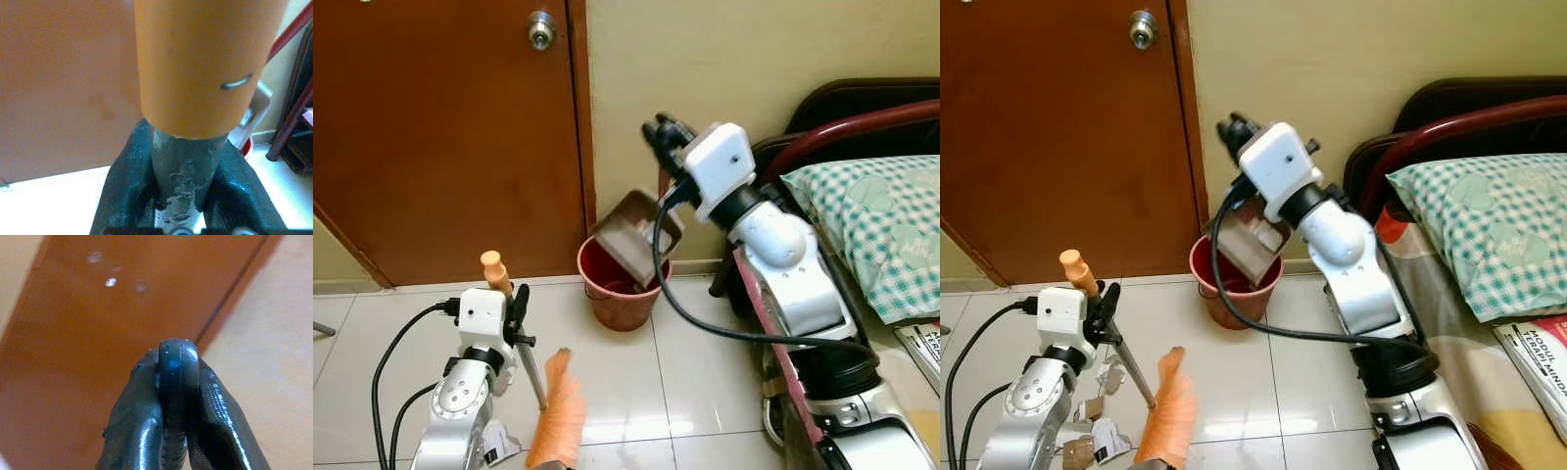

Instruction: Sweep floor

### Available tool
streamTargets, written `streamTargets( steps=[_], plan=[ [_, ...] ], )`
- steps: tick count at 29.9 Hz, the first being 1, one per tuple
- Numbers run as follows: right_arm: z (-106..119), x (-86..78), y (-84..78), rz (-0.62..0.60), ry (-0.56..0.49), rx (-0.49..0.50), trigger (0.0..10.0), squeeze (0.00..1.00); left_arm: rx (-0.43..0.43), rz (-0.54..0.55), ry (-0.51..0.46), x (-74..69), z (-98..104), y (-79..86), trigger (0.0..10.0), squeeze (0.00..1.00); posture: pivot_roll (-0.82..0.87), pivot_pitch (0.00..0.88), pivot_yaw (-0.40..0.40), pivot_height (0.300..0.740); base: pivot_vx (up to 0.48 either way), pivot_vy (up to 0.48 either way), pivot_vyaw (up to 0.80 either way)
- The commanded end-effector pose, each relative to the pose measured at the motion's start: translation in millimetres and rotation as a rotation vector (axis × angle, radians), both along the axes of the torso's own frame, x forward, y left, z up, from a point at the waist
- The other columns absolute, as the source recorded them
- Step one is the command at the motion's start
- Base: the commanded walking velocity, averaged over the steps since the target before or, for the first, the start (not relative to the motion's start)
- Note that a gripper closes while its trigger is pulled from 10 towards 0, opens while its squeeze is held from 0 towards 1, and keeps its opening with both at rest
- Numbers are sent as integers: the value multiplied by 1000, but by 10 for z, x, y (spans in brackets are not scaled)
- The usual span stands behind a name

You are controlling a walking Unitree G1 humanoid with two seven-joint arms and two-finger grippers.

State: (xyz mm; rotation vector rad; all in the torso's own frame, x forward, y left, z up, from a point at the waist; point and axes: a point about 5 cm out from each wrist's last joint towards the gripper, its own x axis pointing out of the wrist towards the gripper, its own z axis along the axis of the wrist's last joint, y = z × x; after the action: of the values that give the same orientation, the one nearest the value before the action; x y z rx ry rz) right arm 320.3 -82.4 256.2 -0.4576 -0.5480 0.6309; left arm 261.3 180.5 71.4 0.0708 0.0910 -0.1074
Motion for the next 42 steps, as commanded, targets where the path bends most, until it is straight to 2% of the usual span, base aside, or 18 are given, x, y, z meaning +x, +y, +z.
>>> streamTargets(
  steps=[1, 3, 8, 14, 17, 19, 23, 27, 28, 29, 30, 31, 32, 34, 39, 40, 41, 42],
  plan=[
    [-24, -48, 22, 39, -20, -41, 10000, 0, -2, 0, 64, -47, -126, -11, 10000, 0, 40, 123, -12, 740, 0, 0, 0],
    [-60, -57, 23, 39, -29, -63, 10000, 0, -4, -1, 65, -51, -130, -16, 10000, 0, 39, 125, -12, 740, 0, 0, 0],
    [87, -88, 6, -16, -201, -69, 10000, 0, -6, -1, 67, -53, -139, -20, 10000, 0, 39, 124, -12, 740, 0, 0, 0],
    [318, -124, 5, -29, -294, 11, 10000, 0, -2, 0, 57, -13, -120, -27, 10000, 0, 35, 119, -13, 740, 0, 0, 0],
    [233, -188, 128, 34, -342, -133, 10000, 0, -1, 1, 55, -5, -117, -27, 10000, 0, 32, 118, -13, 740, 0, 0, 0],
    [219, -184, 120, 26, -318, -80, 10000, 0, -2, 3, 55, -7, -119, -28, 10000, 0, 32, 118, -13, 740, 0, 0, 0],
    [153, -201, 158, 44, -334, -142, 10000, 0, -3, 5, 55, -14, -122, -27, 10000, 0, 32, 118, -13, 740, 0, 0, 0],
    [334, -164, 89, -39, -386, -18, 10000, 0, -3, 6, 55, -16, -124, -28, 10000, 0, 40, 120, -13, 740, 0, 0, 0],
    [451, -155, 60, -64, -396, 57, 10000, 0, -2, 5, 53, -13, -121, -28, 10000, 0, 39, 120, -11, 740, 0, 0, 0],
    [451, -155, 60, -64, -396, 57, 10000, 0, -2, 5, 53, -13, -121, -28, 10000, 0, 39, 120, -11, 740, 0, 0, 0],
    [652, -153, 20, -94, -407, 184, 10000, 0, 0, 5, 51, -5, -116, -24, 10000, 0, 40, 121, -7, 740, 0, 0, 0],
    [652, -153, 20, -94, -407, 184, 10000, 0, 0, 5, 51, -5, -116, -24, 10000, 0, 40, 121, -7, 740, 0, 0, 0],
    [842, -157, -9, -105, -410, 298, 10000, 0, 2, 5, 49, 7, -110, -19, 10000, 0, 41, 120, -6, 740, 0, 0, 0],
    [947, -152, -19, -94, -392, 358, 10000, 0, 6, 5, 45, 17, -103, -16, 10000, 0, 44, 120, -5, 740, 0, 0, 0],
    [961, -77, -102, -78, -246, 532, 10000, 0, 43, 42, 45, 4, -95, 67, 10000, 0, 49, 119, -5, 740, 0, 0, 0],
    [961, -77, -102, -78, -246, 532, 10000, 0, 43, 42, 45, 4, -95, 67, 10000, 0, 49, 119, -5, 740, 0, 0, 0],
    [906, -33, -136, -78, -149, 632, 10000, 0, 55, 65, 51, -13, -110, 125, 10000, 0, 55, 118, -6, 740, 0, 0, 0],
    [873, -8, -163, -84, -104, 677, 10000, 0, 59, 72, 54, -20, -116, 144, 10000, 0, 55, 118, -6, 740, 0, 0, 0]
  ],
)
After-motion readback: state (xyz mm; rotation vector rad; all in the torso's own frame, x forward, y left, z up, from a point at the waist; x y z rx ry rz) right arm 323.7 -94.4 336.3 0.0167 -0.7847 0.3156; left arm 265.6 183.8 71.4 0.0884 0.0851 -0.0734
